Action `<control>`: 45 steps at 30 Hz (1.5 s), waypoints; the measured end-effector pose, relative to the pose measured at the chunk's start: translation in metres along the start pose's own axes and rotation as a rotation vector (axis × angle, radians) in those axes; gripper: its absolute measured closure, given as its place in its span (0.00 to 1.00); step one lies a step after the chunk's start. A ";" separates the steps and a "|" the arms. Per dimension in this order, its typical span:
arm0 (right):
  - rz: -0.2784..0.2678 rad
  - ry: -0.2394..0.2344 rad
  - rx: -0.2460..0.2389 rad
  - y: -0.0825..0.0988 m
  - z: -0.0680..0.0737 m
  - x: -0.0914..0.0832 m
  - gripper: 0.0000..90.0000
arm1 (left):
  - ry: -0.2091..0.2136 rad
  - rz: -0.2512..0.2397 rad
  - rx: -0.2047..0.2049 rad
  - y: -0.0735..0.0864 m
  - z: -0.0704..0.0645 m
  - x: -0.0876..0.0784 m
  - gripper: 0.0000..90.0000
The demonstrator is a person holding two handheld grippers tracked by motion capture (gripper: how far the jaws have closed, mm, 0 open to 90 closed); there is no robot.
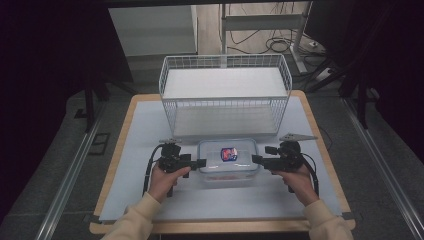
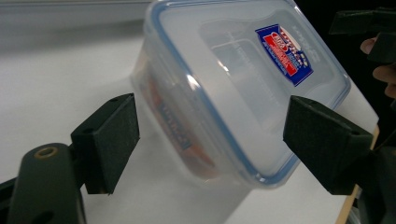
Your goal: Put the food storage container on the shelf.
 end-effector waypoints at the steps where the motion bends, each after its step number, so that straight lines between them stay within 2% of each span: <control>1: -0.004 -0.001 0.002 0.000 0.000 -0.001 0.24 | 0.000 0.000 0.000 0.000 0.000 0.000 0.20; 5: -0.007 0.002 0.003 0.002 -0.002 -0.002 0.24 | 0.016 0.014 -0.004 0.000 -0.002 0.005 0.20; 9: -0.008 0.006 0.010 0.003 -0.004 -0.003 0.25 | 0.042 0.030 -0.025 0.001 0.000 0.010 0.20; 12: -0.011 0.004 0.010 0.003 -0.005 -0.003 0.25 | 0.077 0.046 -0.056 0.003 0.004 0.015 0.20; 18: -0.010 0.002 0.020 0.004 -0.007 -0.006 0.26 | 0.111 0.055 -0.064 0.003 0.004 0.018 0.22; 30: 0.009 -0.012 0.034 0.004 -0.011 -0.003 0.29 | 0.127 0.048 -0.074 0.004 0.005 0.017 0.26; 34: 0.029 -0.050 0.061 0.003 -0.014 0.001 0.28 | 0.127 0.047 -0.071 0.004 0.006 0.018 0.26; 38: 0.089 -0.091 0.080 0.001 -0.016 0.012 0.26 | 0.129 0.045 -0.069 0.004 0.006 0.018 0.26; 40: 0.102 -0.100 0.085 0.001 -0.017 0.014 0.26 | 0.130 0.044 -0.069 0.005 0.006 0.018 0.26; 42: 0.112 -0.129 0.111 -0.001 -0.020 0.020 0.25 | 0.132 0.042 -0.069 0.005 0.006 0.018 0.26; 45: 0.132 -0.156 0.125 -0.002 -0.020 0.025 0.24 | 0.134 0.040 -0.070 0.005 0.006 0.018 0.26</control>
Point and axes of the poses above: each handheld gripper's, and its own axes: x roughly forward along the jaws, y roughly out of its underside, z roughly to its left, the point moved 1 cm from there along x, roughly forward along the jaws, and after that the axes turned 10 degrees about z, right-handed, at the moved point
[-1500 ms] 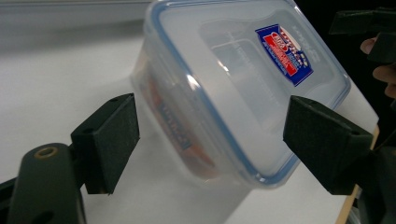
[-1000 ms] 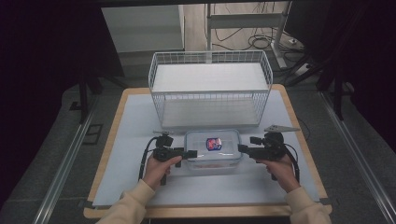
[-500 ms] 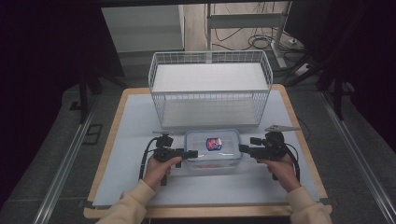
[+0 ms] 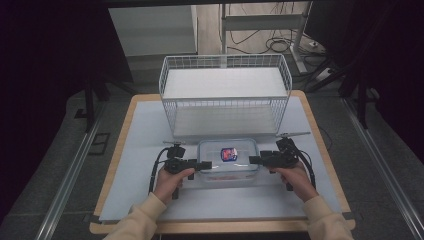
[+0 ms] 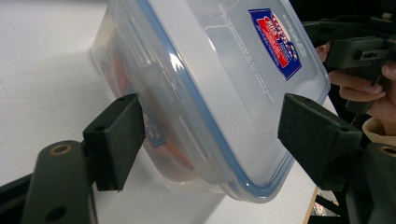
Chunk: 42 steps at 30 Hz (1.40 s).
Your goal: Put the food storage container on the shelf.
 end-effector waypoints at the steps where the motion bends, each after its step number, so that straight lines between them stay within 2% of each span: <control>1: 0.000 0.000 0.000 0.000 0.000 0.000 0.24 | 0.000 0.000 0.000 0.000 0.000 0.000 0.26; 3: 0.028 -0.022 0.021 -0.001 -0.004 0.007 0.22 | 0.001 -0.004 0.002 0.000 0.000 0.000 0.26; 6: 0.046 -0.031 0.031 -0.001 -0.005 0.011 0.20 | 0.001 -0.003 0.003 0.000 0.000 0.000 0.26; 10: 0.054 -0.067 0.045 -0.002 -0.008 0.015 0.20 | 0.001 -0.003 0.004 0.000 0.000 0.000 0.26; 12: 0.052 -0.068 0.049 -0.003 -0.008 0.016 0.20 | 0.001 -0.002 0.006 0.000 0.000 0.000 0.26; 16: 0.048 -0.087 0.063 -0.003 -0.011 0.012 0.27 | -0.009 0.001 0.022 0.000 -0.001 0.000 0.26; 18: 0.045 -0.111 0.079 -0.002 -0.014 0.010 0.31 | -0.008 0.001 0.026 0.001 -0.002 0.000 0.26; 24: 0.039 -0.110 0.066 -0.001 -0.013 0.007 0.35 | -0.020 0.005 0.060 0.003 -0.005 -0.001 0.27; 28: 0.026 -0.122 0.081 0.001 -0.012 0.003 0.39 | -0.028 0.006 0.085 0.005 -0.007 -0.003 0.28; 30: 0.017 -0.128 0.087 0.003 -0.012 0.002 0.41 | -0.026 0.000 0.082 0.006 -0.008 -0.003 0.30; 31: 0.010 -0.130 0.085 0.004 -0.012 0.001 0.43 | -0.002 -0.031 0.057 0.007 -0.005 -0.006 0.34; 32: 0.009 -0.135 0.086 0.005 -0.012 -0.001 0.44 | 0.005 -0.038 0.061 0.007 -0.004 -0.008 0.36; 34: 0.000 -0.133 0.072 0.007 -0.010 -0.004 0.45 | -0.015 -0.037 0.093 0.008 -0.007 -0.009 0.38; 36: -0.006 -0.127 0.069 0.009 -0.008 -0.005 0.46 | -0.043 -0.043 0.106 0.010 -0.012 -0.008 0.37; 42: -0.015 -0.121 0.049 0.013 -0.004 -0.008 0.48 | -0.055 -0.066 0.110 0.016 -0.016 -0.009 0.38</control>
Point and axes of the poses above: each handheld gripper's, and its own axes: x roughly forward along the jaws, y roughly out of its underside, z roughly to its left, the point moved 1 cm from there along x, roughly forward along the jaws, and after that the axes turned 10 degrees about z, right-handed, at the moved point
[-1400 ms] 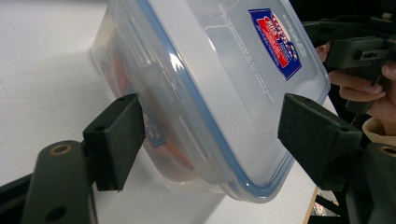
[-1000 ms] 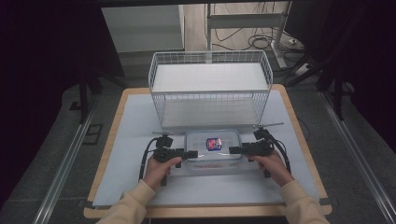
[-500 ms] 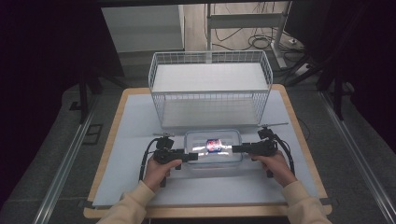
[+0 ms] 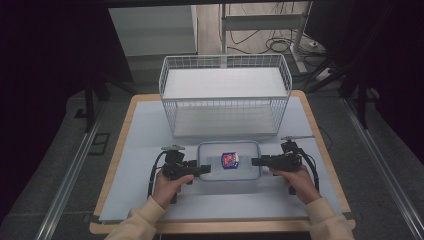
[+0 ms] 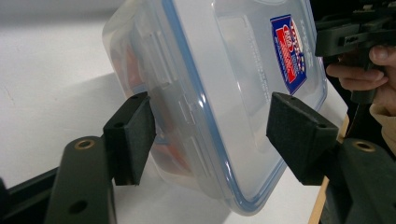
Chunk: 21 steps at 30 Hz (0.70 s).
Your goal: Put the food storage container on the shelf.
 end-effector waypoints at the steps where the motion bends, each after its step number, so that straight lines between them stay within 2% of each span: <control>1: -0.001 0.002 -0.007 0.000 0.001 0.000 0.49 | 0.000 -0.003 -0.001 0.001 0.000 0.000 0.39; 11: -0.012 0.025 -0.038 0.005 0.006 -0.002 0.50 | -0.011 -0.022 0.005 0.005 -0.004 -0.003 0.43; 21: -0.034 0.042 -0.045 0.011 0.012 -0.006 0.53 | -0.032 -0.041 0.020 0.008 -0.010 -0.006 0.46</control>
Point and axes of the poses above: each handheld gripper's, and its own axes: x roughly forward along the jaws, y roughly out of its underside, z roughly to its left, the point moved 1 cm from there along x, roughly forward along the jaws, and after that the axes turned 10 degrees about z, right-handed, at the moved point
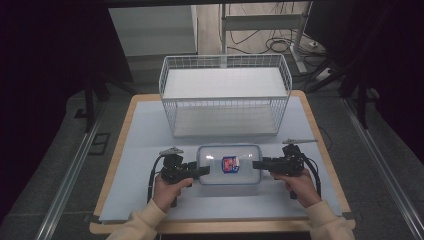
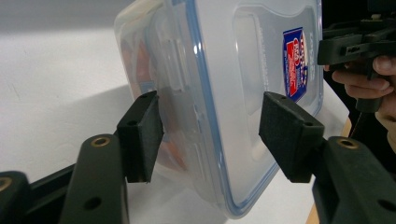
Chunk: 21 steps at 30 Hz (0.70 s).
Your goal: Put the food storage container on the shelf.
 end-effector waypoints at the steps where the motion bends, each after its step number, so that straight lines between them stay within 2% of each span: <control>1: 0.000 0.000 0.000 0.000 0.000 0.000 0.53 | 0.000 0.000 0.000 0.000 0.000 0.000 0.47; 12: -0.042 0.029 -0.061 0.005 0.007 -0.003 0.55 | -0.048 -0.013 0.033 0.002 -0.006 -0.003 0.49; 21: -0.070 0.044 -0.083 0.004 0.012 -0.006 0.55 | -0.059 -0.034 0.051 0.000 -0.009 -0.004 0.49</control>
Point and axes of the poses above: each handheld gripper's, and its own axes: x roughly forward along the jaws, y roughly out of its underside, z roughly to its left, the point moved 1 cm from there along x, roughly forward along the jaws, and after that the axes turned 10 degrees about z, right-handed, at the moved point
